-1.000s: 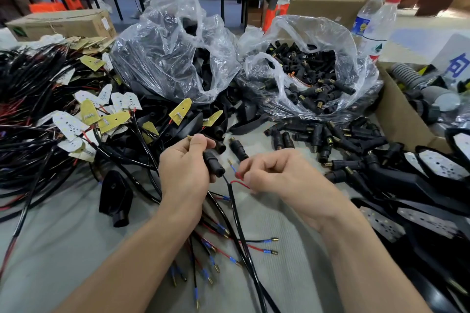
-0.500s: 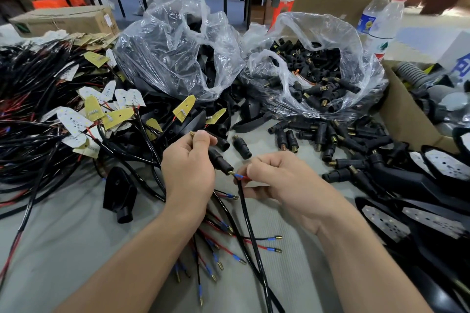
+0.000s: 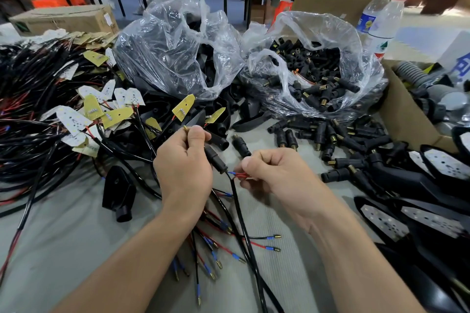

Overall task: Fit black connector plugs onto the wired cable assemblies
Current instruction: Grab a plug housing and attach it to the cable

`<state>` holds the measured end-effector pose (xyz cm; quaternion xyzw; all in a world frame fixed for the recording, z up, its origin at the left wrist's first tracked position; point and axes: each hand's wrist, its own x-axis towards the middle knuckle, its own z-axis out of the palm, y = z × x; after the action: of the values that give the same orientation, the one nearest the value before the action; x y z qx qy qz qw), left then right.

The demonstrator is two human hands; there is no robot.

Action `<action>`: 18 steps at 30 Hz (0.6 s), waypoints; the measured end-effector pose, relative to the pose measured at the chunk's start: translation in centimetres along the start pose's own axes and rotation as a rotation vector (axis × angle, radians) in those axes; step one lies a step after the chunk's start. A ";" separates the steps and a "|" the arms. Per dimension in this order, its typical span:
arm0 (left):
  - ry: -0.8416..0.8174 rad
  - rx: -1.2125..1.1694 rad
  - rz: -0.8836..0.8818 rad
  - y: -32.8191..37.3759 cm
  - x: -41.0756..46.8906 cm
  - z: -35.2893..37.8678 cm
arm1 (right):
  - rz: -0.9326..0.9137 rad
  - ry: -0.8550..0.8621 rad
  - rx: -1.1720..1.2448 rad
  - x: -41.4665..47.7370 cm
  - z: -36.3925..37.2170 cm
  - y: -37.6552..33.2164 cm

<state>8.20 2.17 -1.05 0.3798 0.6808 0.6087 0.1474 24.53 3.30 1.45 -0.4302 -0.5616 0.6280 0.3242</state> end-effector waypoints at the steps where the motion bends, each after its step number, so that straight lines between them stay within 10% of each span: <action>1: 0.010 0.005 0.012 0.0 0.0 -0.1 | -0.021 0.002 -0.002 0.0 0.1 0.0; 13: 0.027 -0.242 -0.212 0.5 -0.2 0.7 | -0.285 0.546 -0.035 0.8 3.2 1.1; 18: 0.083 -0.396 -0.393 1.1 0.4 0.8 | -0.386 0.494 -0.203 0.3 3.5 0.7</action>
<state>8.83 2.93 -0.10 0.1791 0.6148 0.7045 0.3060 21.28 2.01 0.73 -0.4852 -0.5967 0.3725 0.5193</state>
